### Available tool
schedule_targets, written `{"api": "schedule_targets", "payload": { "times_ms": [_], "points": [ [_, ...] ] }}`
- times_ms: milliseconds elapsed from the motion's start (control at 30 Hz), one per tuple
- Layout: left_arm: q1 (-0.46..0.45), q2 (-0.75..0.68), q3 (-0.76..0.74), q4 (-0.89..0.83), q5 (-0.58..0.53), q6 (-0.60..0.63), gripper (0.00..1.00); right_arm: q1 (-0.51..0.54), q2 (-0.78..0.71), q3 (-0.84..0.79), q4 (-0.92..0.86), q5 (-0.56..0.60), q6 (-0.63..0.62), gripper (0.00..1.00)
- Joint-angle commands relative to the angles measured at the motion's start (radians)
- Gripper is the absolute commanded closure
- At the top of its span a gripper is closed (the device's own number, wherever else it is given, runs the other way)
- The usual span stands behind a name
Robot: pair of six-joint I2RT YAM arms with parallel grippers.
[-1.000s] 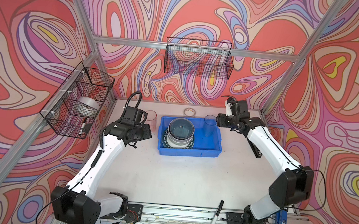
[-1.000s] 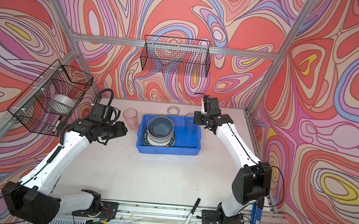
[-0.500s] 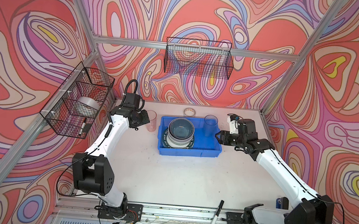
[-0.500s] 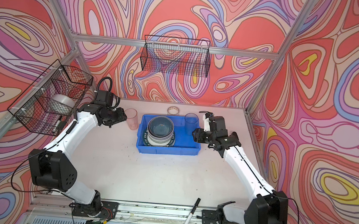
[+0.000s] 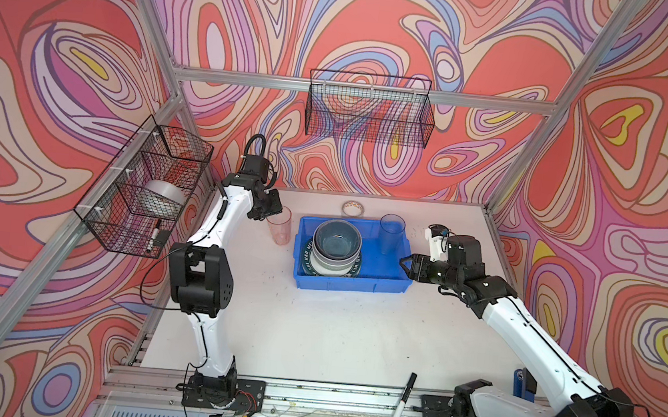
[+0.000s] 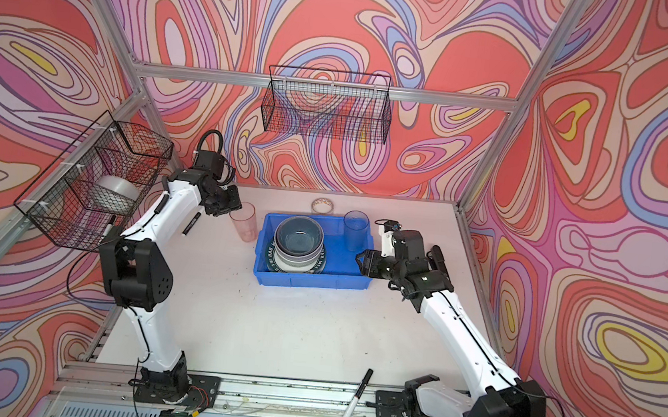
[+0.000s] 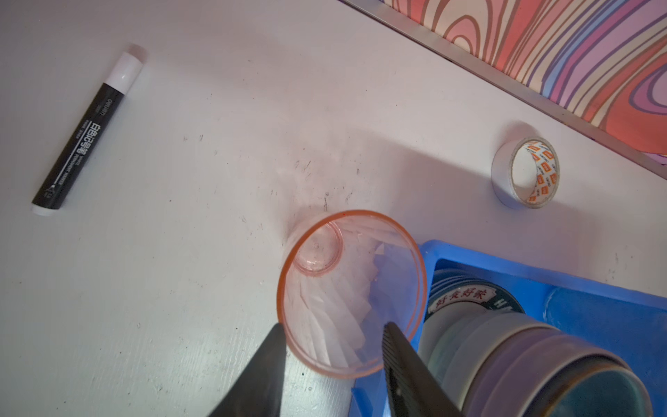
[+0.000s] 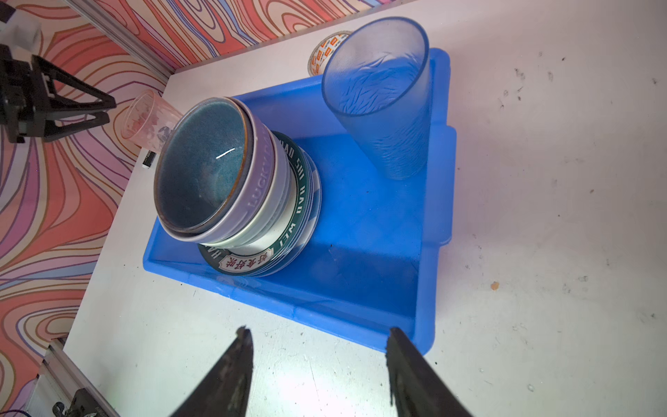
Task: Place the mixed dishes into the plastic bin
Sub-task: 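Grip the pink cup beside the bin with the left gripper while the right gripper withdraws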
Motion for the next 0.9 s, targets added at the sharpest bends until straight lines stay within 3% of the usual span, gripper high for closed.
{"api": "schedule_targets", "payload": {
  "times_ms": [0,367,867],
  "points": [
    [0.003,0.036,0.067,-0.138,-0.043,0.049,0.54,-0.004,-0.003,0.009,-0.002,-0.015,-0.011,0.4],
    [0.003,0.085,0.081,-0.171,-0.107,0.097,0.56,-0.004,-0.017,-0.032,0.015,-0.028,0.017,0.41],
    [0.003,0.14,0.125,-0.217,-0.091,0.11,0.89,-0.004,-0.032,-0.025,-0.012,-0.027,0.01,0.41]
  ]
}}
